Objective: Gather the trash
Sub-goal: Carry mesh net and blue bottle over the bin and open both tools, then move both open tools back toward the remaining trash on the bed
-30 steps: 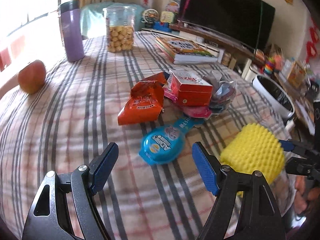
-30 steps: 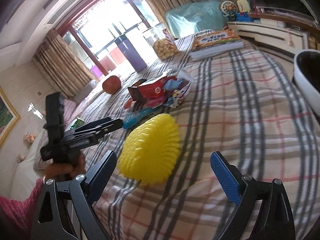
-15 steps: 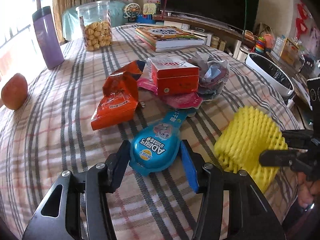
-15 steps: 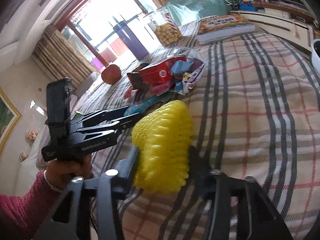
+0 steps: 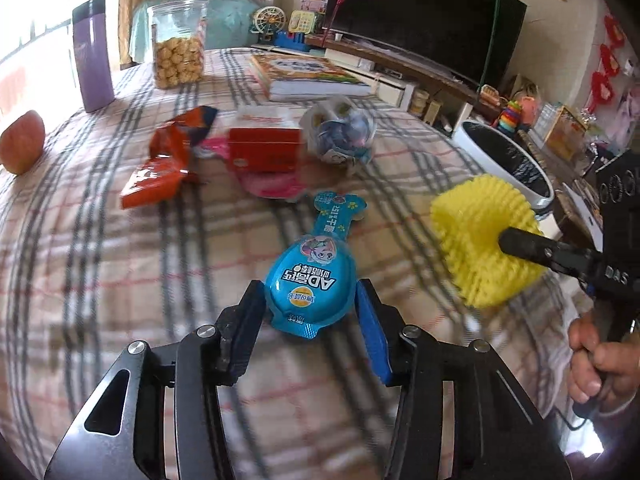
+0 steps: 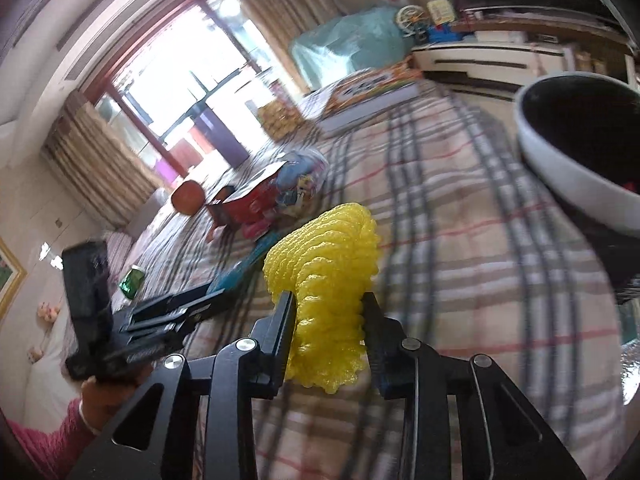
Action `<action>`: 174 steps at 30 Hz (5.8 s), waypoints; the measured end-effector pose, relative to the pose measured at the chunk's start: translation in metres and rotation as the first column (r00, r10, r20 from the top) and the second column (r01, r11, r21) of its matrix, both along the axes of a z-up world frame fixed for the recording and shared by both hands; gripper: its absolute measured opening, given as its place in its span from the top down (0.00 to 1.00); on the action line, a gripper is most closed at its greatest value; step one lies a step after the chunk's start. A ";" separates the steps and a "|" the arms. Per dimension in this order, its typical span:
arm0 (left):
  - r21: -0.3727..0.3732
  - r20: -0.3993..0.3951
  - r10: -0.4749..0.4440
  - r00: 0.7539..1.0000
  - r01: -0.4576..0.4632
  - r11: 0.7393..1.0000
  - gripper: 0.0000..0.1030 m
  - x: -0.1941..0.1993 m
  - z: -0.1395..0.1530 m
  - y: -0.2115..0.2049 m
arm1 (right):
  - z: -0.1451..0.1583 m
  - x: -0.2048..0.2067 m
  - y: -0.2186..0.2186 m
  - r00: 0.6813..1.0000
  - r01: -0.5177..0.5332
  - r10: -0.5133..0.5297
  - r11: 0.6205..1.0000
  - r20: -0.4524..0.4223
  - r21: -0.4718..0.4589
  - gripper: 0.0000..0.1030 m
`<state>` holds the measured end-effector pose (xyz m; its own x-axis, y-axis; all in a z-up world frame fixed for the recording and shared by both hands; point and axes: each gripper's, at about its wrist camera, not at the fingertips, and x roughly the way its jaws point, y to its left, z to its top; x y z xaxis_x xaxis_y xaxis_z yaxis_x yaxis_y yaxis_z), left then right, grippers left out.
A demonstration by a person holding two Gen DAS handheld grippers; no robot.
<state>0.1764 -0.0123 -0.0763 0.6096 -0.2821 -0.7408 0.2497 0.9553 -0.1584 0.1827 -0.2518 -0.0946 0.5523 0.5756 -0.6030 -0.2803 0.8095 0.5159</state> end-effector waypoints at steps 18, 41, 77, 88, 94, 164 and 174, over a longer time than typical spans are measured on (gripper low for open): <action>-0.080 0.020 -0.069 0.997 0.071 0.994 0.56 0.006 0.013 -0.073 | 0.013 -0.004 -0.071 0.986 0.159 -0.159 0.987 0.043 0.002 0.68; -0.075 0.067 -0.159 0.985 0.164 0.984 0.56 0.021 0.032 -0.132 | 0.022 -0.002 -0.129 0.960 0.267 -0.268 0.963 0.077 0.026 0.68; -0.047 0.099 -0.264 0.960 0.269 0.962 0.56 0.061 0.053 -0.222 | 0.037 0.031 -0.196 0.923 0.374 -0.370 0.927 0.100 -0.019 0.68; -0.017 0.099 -0.274 0.957 0.277 0.961 0.56 0.079 0.049 -0.242 | 0.036 0.049 -0.206 0.922 0.383 -0.376 0.922 0.095 -0.062 0.67; -0.008 0.093 -0.280 0.956 0.282 0.959 0.56 0.090 0.049 -0.253 | 0.036 0.058 -0.210 0.922 0.382 -0.374 0.920 0.098 -0.083 0.66; -0.061 0.062 -0.044 0.997 0.048 0.997 0.26 0.033 0.027 -0.144 | 0.035 0.013 -0.136 0.954 0.296 -0.293 0.955 0.068 -0.038 0.09; -0.057 0.081 0.053 0.995 -0.049 0.997 0.24 0.006 0.024 -0.089 | 0.033 0.004 -0.088 0.974 0.218 -0.214 0.974 0.076 -0.054 0.06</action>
<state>0.1824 -0.1015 -0.0522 0.6824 -0.2876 -0.6720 0.2150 0.9576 -0.1916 0.1869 -0.3396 -0.0612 0.7013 0.4010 -0.5893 -0.1285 0.8843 0.4489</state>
